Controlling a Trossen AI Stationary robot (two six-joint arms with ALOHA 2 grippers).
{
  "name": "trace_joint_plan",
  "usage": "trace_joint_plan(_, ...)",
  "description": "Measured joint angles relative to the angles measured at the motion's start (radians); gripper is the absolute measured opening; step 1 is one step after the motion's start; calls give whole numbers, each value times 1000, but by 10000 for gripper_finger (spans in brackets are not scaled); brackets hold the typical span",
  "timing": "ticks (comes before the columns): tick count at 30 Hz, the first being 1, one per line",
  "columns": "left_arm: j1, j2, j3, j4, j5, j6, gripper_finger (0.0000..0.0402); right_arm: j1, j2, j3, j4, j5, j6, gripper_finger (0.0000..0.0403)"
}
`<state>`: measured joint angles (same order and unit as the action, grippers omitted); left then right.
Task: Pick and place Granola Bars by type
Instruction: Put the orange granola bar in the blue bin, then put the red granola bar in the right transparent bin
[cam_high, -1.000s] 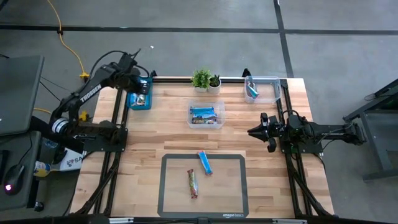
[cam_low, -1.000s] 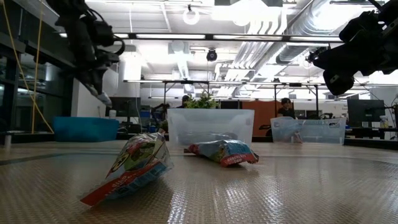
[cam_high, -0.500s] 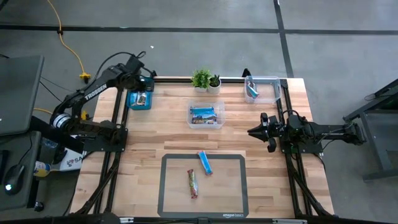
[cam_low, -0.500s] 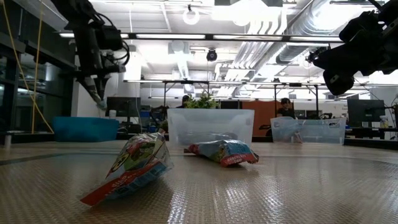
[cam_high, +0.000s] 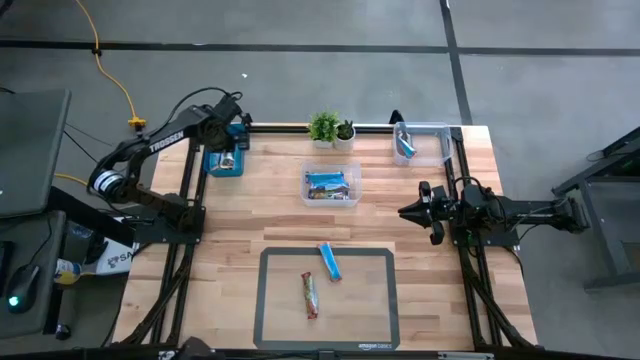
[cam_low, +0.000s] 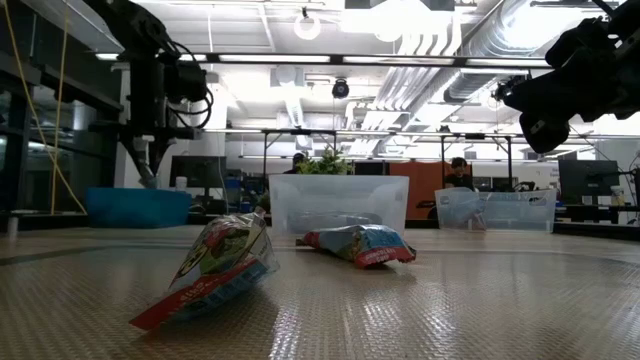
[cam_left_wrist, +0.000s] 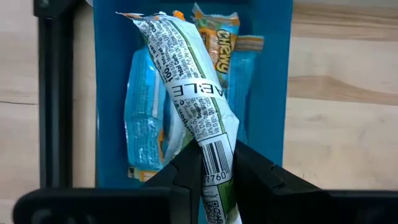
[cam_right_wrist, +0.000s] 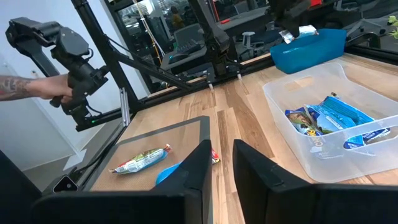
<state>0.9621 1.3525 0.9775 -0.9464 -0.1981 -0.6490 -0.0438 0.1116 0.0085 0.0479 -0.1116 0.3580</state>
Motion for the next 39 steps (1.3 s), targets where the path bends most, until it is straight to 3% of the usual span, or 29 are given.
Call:
trace_joint_plan(9, -20, 39, 0, -49, -25, 18, 69, 0, 0, 0, 0, 0, 0, 52)
trace_joint_plan(17, -20, 38, 0, -51, 30, 47, 75, 0, 0, 0, 0, 0, 0, 47)
trace_joint_plan(28, -26, 38, 0, -49, 35, 69, 192, 0, 0, 0, 0, 0, 0, 49)
trace_joint_plan(32, -76, 30, 0, -13, 51, 136, 216, 0, 0, 0, 0, 0, 0, 47)
trace_joint_plan(39, -251, -35, 1, 146, 90, 166, 199, 0, 0, 0, 0, 0, 0, 52)
